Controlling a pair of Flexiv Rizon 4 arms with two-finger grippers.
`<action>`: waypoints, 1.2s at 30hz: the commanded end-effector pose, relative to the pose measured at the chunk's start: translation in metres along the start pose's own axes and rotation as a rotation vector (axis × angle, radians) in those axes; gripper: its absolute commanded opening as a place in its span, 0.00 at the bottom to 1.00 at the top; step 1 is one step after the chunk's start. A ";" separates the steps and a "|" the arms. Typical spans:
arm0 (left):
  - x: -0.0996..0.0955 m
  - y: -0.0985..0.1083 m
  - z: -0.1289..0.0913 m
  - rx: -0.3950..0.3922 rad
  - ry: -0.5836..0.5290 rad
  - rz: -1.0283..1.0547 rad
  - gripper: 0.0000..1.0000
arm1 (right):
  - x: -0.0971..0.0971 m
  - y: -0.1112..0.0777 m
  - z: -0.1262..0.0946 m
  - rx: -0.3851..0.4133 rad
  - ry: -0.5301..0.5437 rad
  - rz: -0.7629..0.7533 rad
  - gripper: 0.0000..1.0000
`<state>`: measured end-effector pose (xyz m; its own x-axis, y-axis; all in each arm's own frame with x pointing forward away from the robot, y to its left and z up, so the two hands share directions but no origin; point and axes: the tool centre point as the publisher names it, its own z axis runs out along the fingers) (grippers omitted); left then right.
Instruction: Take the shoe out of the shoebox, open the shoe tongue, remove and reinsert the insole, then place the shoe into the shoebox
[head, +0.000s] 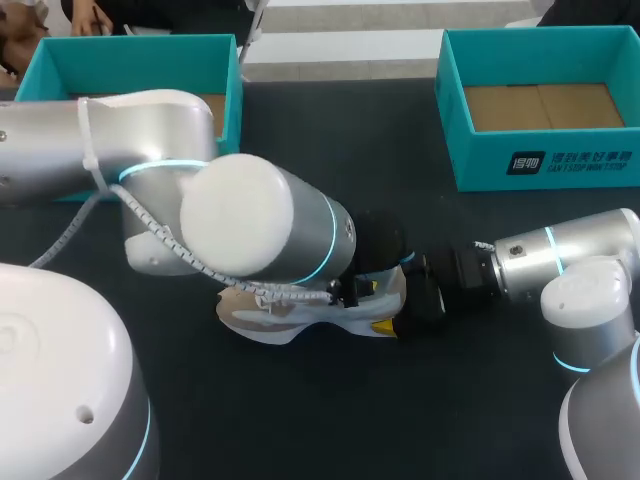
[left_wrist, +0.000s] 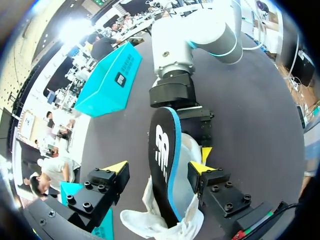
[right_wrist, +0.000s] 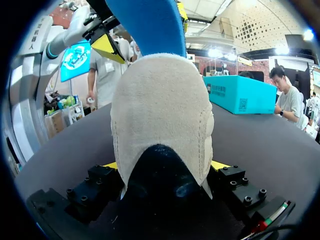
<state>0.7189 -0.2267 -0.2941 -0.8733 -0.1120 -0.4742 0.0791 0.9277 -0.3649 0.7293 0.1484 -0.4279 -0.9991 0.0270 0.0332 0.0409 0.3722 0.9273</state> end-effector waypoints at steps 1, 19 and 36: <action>0.009 -0.004 0.013 0.012 -0.035 0.016 0.71 | -0.001 -0.005 0.008 0.005 -0.001 0.001 0.00; 0.007 -0.002 0.027 0.013 -0.096 -0.030 0.42 | -0.001 -0.005 0.008 0.005 -0.001 0.001 0.00; -0.004 -0.003 0.023 0.016 -0.083 -0.045 0.00 | -0.001 -0.005 0.008 0.005 -0.001 0.001 0.00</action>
<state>0.7319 -0.2418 -0.3166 -0.8266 -0.1854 -0.5313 0.0487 0.9170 -0.3958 0.7293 0.1484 -0.4279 -0.9991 0.0271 0.0332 0.0409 0.3722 0.9273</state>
